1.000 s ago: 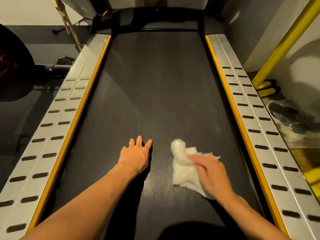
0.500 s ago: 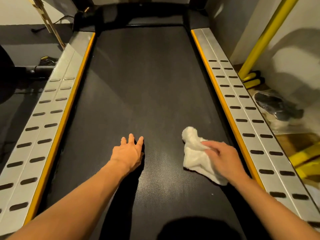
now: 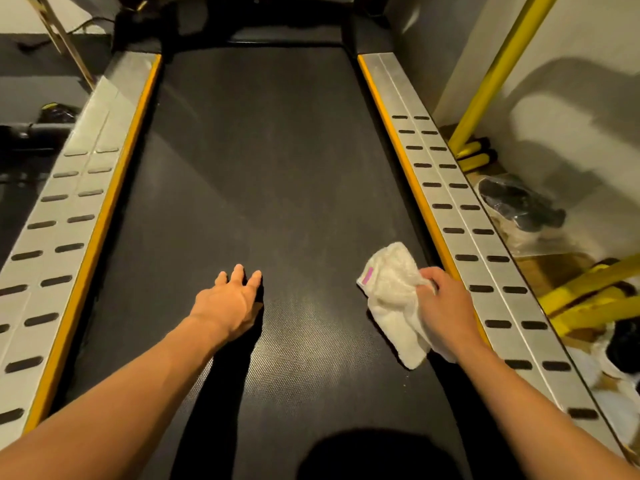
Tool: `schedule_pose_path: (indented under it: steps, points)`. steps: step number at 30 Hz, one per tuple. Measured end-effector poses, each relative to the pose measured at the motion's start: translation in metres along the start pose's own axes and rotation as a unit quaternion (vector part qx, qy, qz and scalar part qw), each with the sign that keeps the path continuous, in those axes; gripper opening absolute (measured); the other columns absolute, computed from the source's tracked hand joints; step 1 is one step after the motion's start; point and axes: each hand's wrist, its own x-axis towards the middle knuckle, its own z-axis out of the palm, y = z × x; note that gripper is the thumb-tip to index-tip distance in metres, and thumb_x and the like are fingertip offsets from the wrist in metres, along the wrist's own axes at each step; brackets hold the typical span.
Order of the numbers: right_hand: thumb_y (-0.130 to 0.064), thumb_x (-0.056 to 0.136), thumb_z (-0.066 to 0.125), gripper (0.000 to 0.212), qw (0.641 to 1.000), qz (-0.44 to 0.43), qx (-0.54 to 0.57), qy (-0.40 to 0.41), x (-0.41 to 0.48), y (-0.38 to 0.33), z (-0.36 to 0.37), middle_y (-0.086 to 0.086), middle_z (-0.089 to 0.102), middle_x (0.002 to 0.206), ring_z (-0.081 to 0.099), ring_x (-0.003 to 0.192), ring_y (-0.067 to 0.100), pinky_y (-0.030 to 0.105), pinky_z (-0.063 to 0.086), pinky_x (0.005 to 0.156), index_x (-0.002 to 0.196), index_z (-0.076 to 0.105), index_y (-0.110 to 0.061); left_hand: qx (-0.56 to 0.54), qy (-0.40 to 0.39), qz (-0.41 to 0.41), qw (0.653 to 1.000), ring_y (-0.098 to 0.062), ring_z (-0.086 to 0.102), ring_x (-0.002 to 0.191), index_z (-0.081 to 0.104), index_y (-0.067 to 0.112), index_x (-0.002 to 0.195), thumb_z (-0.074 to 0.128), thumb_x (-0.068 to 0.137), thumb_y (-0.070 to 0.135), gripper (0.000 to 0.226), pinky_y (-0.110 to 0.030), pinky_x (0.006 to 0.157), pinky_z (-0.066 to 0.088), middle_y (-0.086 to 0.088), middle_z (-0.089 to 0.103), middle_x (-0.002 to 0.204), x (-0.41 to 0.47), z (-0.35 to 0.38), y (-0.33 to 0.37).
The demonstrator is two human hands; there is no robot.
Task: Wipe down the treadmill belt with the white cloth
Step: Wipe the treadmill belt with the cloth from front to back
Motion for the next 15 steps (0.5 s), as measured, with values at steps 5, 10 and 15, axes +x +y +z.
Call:
schedule_pose_path:
  steps: [5,10,15]
  points:
    - [-0.052,0.089,0.051,0.047,0.948,-0.086,-0.294,-0.092,-0.009,0.005,0.019,0.001,0.049,0.115,0.047,0.104,0.022,0.036,0.044,0.083,0.120,0.046,-0.018,0.009,0.008,0.008,1.000,-0.031,0.011,0.147,0.004,0.027,0.154,0.030,0.100,0.046,0.063,-0.047,0.102,0.041,-0.006,0.003,0.161,-0.005,0.001,-0.004]
    - [-0.030,0.089,0.058,0.027,0.946,-0.216,-0.196,-0.141,-0.067,-0.015,0.055,-0.005,0.048,0.104,0.047,0.096,0.020,0.031,0.037,0.075,0.111,0.046,-0.019,-0.012,0.000,0.006,1.000,-0.033,0.008,0.147,0.005,0.027,0.154,0.031,0.100,0.045,0.063,-0.050,0.106,0.039,-0.006,0.002,0.161,-0.007,0.002,-0.003]
    - [-0.017,0.083,0.060,0.037,0.982,-0.166,-0.043,-0.074,-0.034,-0.026,0.043,-0.012,0.056,0.104,0.052,0.092,0.009,0.029,0.043,0.075,0.116,0.048,-0.030,-0.015,-0.004,0.012,1.000,-0.032,0.008,0.148,0.007,0.027,0.154,0.032,0.100,0.044,0.061,-0.053,0.110,0.031,-0.006,0.002,0.161,-0.019,0.007,-0.017]
